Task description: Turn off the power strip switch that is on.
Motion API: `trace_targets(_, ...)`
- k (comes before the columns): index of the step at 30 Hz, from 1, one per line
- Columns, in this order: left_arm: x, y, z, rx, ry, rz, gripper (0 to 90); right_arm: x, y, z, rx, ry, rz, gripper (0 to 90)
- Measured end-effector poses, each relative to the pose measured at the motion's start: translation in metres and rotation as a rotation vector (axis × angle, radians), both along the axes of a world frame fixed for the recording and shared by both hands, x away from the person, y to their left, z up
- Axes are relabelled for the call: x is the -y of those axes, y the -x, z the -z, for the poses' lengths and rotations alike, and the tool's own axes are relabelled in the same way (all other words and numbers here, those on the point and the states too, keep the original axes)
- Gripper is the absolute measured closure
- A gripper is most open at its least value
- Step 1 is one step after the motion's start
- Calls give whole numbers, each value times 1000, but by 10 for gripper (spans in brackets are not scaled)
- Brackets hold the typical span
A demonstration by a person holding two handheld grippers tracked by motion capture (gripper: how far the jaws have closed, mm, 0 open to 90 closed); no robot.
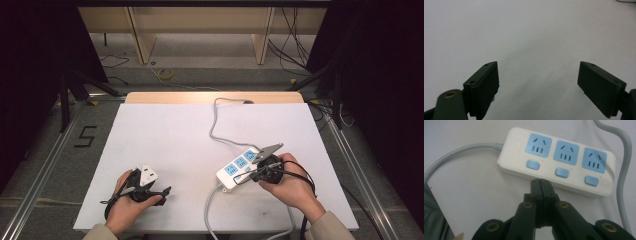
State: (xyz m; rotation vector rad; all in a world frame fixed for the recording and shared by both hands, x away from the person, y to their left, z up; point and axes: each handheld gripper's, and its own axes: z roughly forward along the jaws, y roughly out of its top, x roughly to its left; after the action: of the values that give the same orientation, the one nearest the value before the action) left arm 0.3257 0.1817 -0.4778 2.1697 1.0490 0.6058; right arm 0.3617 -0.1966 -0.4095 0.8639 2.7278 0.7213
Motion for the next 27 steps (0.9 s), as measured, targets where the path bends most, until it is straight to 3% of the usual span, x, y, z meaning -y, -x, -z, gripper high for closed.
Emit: trace_targets(27,0,0,0,0,0,1,175,-10,-6,-1,0,7,-8,900)
